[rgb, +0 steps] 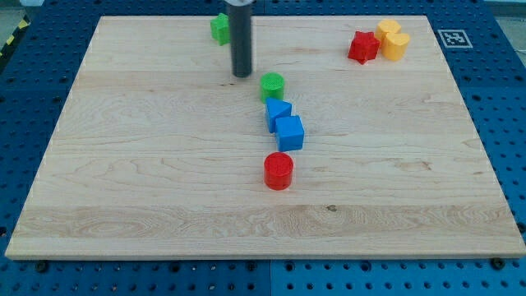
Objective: Slide the green star closer to the line of blocks
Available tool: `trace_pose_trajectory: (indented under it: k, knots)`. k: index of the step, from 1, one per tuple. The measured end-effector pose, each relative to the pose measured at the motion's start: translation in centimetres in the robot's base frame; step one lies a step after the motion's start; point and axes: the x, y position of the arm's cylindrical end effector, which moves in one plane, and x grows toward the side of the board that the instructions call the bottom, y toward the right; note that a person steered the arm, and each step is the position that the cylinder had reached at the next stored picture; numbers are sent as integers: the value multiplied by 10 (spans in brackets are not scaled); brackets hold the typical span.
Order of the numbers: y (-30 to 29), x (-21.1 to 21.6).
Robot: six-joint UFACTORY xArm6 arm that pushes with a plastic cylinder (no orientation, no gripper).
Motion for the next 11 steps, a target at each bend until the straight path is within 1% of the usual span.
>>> trace_pose_trajectory:
  k: [1,2,3,4,5,7,8,11]
  knots:
    - [-48,-36]
    - [-82,-82]
    - [-73,-126]
    - [-54,-131]
    - [-36,-127]
    - [-32,-107]
    - [-13,-97]
    - [47,-39]
